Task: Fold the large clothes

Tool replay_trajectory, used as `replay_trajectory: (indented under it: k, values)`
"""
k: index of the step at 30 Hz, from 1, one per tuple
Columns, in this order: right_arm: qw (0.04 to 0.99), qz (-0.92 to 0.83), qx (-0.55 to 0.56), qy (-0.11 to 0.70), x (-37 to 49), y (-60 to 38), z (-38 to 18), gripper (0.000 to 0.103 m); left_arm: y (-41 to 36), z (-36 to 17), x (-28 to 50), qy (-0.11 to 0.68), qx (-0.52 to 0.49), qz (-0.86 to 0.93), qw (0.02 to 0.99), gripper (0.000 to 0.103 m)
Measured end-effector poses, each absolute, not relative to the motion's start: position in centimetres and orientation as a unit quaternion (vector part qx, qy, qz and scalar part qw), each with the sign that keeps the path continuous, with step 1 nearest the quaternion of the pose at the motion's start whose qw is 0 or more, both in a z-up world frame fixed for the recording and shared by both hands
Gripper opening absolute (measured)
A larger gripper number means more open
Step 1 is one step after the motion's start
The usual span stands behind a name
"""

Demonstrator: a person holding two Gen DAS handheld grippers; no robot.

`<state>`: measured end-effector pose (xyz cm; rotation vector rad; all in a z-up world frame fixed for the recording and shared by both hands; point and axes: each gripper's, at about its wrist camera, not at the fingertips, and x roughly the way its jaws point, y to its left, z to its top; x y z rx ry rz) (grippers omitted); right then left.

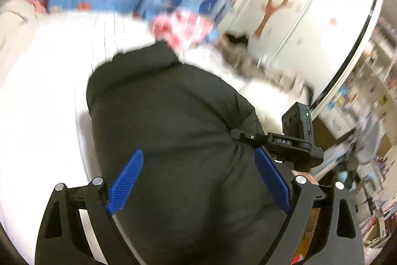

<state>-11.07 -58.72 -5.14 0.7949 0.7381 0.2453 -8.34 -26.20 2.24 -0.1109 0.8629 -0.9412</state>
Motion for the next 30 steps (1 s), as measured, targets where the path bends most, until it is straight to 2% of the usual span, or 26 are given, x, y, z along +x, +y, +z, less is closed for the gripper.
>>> replay_trajectory:
  k: [2,4,8,11,13,17,18,19,21,23,24,26,27,30]
  values:
    - [0.838,0.108,0.408,0.347,-10.8,-59.7,-8.8,0.026,-29.6,-0.8,-9.0,0.407,0.032,-0.413,0.814,0.089]
    - [0.826,0.11,0.43,0.346,-10.9,-60.3,-10.2,0.026,-30.5,-2.5,-9.0,0.416,0.06,-0.403,0.813,0.092]
    - [0.849,0.104,0.365,0.369,-11.2,-58.7,-7.8,0.028,-29.1,-1.7,-8.9,0.438,0.072,-0.383,0.81,0.092]
    - [0.854,0.116,0.353,0.364,-11.4,-57.2,-7.8,0.034,-28.4,2.8,-9.1,0.402,0.032,-0.389,0.828,0.092]
    - [0.848,0.128,0.356,0.371,-10.6,-56.2,-8.9,0.037,-29.4,3.7,-9.0,0.393,0.026,-0.406,0.825,0.092]
    - [0.872,0.076,0.323,0.359,-11.7,-56.1,-5.7,0.039,-33.8,-0.6,-9.9,0.419,0.116,-0.404,0.805,0.092]
    - [0.892,0.052,0.292,0.341,-12.2,-56.1,-3.7,0.044,-34.2,-1.7,-10.5,0.412,0.129,-0.398,0.809,0.094]
    - [0.903,0.036,0.27,0.333,-12.3,-56.0,-2.4,0.053,-34.2,-2.2,-10.8,0.408,0.131,-0.395,0.813,0.095]
    - [0.914,0.009,0.231,0.335,-11.8,-56.0,-1.0,0.062,-34.2,-2.5,-10.8,0.405,0.129,-0.395,0.814,0.096]
    - [0.908,-0.021,0.198,0.367,-9.1,-56.3,-2.2,0.073,-34.2,-2.5,-10.6,0.405,0.126,-0.396,0.814,0.096]
    - [0.903,-0.029,0.196,0.381,-8.2,-56.6,-3.6,0.084,-34.2,-2.7,-10.3,0.406,0.124,-0.398,0.813,0.096]
    - [0.887,-0.022,0.218,0.406,-6.2,-57.2,-8.7,0.09,-34.1,-3.1,-9.4,0.412,0.107,-0.408,0.808,0.096]
    - [0.887,-0.017,0.241,0.393,-6.2,-57.5,-10.9,0.092,-33.9,-3.5,-9.2,0.416,0.1,-0.41,0.805,0.096]
    - [0.884,-0.021,0.25,0.395,-5.7,-57.8,-12.0,0.092,-34.7,-4.9,-8.4,0.425,0.11,-0.406,0.802,0.096]
